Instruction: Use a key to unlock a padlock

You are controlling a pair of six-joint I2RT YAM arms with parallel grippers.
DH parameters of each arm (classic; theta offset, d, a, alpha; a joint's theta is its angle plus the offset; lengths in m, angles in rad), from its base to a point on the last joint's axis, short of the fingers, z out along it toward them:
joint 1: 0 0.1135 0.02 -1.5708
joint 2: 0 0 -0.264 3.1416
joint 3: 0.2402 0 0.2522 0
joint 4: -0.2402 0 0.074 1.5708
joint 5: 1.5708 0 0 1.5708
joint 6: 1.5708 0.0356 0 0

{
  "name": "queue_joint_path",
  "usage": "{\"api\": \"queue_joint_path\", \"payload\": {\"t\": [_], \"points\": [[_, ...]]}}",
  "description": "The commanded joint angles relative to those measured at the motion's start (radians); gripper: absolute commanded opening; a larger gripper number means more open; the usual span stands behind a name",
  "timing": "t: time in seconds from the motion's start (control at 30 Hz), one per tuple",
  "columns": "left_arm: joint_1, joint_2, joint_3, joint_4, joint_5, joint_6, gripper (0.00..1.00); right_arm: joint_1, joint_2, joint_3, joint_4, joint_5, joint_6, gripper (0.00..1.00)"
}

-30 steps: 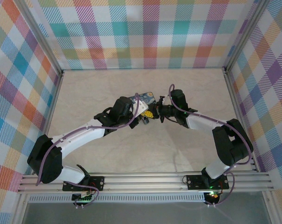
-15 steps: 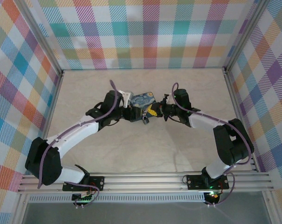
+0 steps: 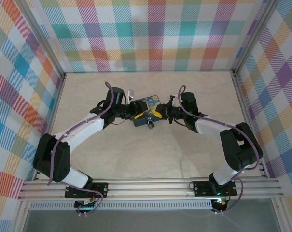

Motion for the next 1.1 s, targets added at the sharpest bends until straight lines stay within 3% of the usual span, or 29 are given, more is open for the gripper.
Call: {"api": "queue_joint_path", "payload": {"t": [0.0,0.67,0.83,0.93,1.0,1.07], "points": [[-0.002,0.015,0.037,0.008,0.057,-0.040,0.54,0.009,0.026,-0.004,0.087,-0.022,0.038,0.00],[-0.001,0.037,0.020,0.029,0.074,-0.031,0.23,0.045,0.059,0.041,0.157,-0.053,0.065,0.00],[0.002,0.039,0.028,0.008,0.074,-0.008,0.00,0.048,0.048,0.040,0.154,-0.057,0.059,0.00],[0.014,0.038,0.042,-0.046,0.073,0.044,0.00,0.048,0.031,0.039,0.092,-0.058,0.015,0.08],[0.025,0.038,0.059,-0.088,0.097,0.098,0.00,0.043,0.007,0.042,0.011,-0.057,-0.050,0.29],[0.030,0.042,0.085,-0.142,0.140,0.170,0.00,0.028,-0.030,0.047,-0.117,-0.041,-0.153,0.42]]}}
